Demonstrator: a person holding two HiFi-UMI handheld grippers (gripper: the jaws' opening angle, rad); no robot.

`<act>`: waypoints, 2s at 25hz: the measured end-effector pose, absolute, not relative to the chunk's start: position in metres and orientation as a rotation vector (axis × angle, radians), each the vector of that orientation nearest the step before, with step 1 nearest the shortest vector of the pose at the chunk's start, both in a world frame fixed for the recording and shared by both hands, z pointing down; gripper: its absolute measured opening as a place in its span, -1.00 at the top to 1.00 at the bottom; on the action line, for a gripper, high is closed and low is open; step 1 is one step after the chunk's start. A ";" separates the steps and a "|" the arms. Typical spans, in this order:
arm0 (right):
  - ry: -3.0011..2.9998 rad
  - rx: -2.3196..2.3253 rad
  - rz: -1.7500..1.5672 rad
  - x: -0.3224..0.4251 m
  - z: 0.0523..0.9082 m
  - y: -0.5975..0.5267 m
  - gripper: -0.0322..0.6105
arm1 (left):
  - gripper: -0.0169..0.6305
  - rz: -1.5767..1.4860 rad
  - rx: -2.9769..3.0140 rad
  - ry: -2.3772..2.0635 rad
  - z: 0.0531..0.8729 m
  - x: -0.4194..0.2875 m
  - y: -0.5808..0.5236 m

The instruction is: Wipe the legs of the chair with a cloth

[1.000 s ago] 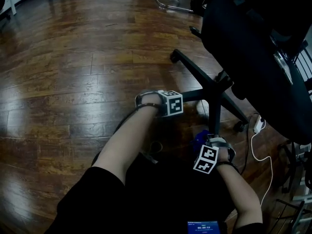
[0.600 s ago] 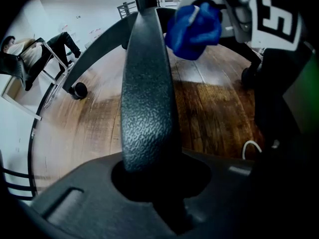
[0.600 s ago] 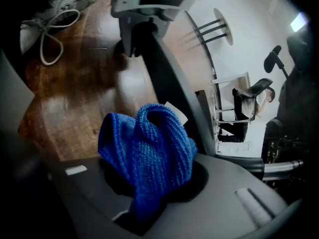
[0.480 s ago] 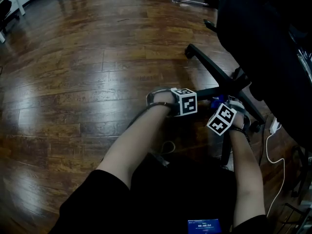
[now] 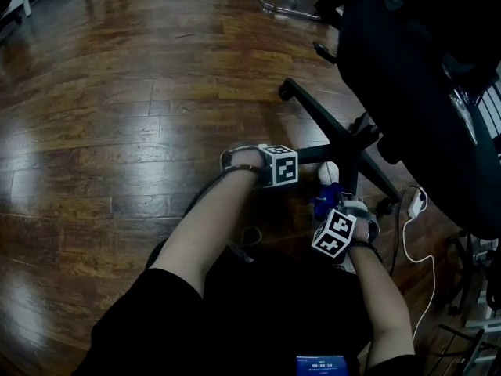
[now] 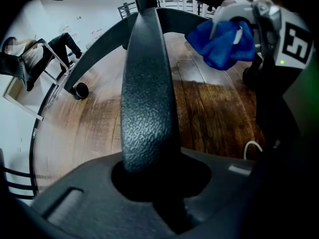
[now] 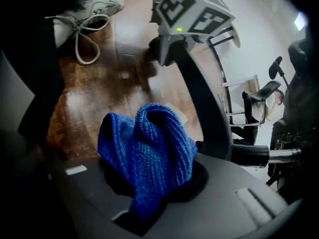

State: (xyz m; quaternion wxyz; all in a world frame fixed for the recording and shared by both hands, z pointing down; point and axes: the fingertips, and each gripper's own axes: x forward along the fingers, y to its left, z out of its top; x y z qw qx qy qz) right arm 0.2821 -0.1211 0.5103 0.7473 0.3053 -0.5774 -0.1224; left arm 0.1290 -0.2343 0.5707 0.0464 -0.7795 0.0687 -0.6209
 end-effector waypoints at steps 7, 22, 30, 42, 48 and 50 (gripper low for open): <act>-1.230 0.460 -0.189 0.275 0.534 -0.040 0.64 | 0.78 -1.908 -2.372 0.216 0.571 0.130 -0.235; -1.223 0.821 -0.289 0.302 0.482 -0.224 0.64 | 0.78 -1.921 -2.371 0.218 0.569 0.130 -0.234; -1.228 0.680 -0.270 0.289 0.503 -0.157 0.64 | 0.78 -1.903 -2.379 0.225 0.571 0.130 -0.234; -1.294 0.466 -0.162 0.273 0.535 -0.034 0.64 | 0.78 -1.910 -2.373 0.228 0.571 0.130 -0.235; -1.230 0.631 -0.265 0.292 0.515 -0.131 0.64 | 0.78 -1.900 -2.384 0.214 0.570 0.131 -0.234; -1.183 0.668 -0.291 0.298 0.507 -0.169 0.64 | 0.78 -1.896 -2.388 0.210 0.570 0.130 -0.234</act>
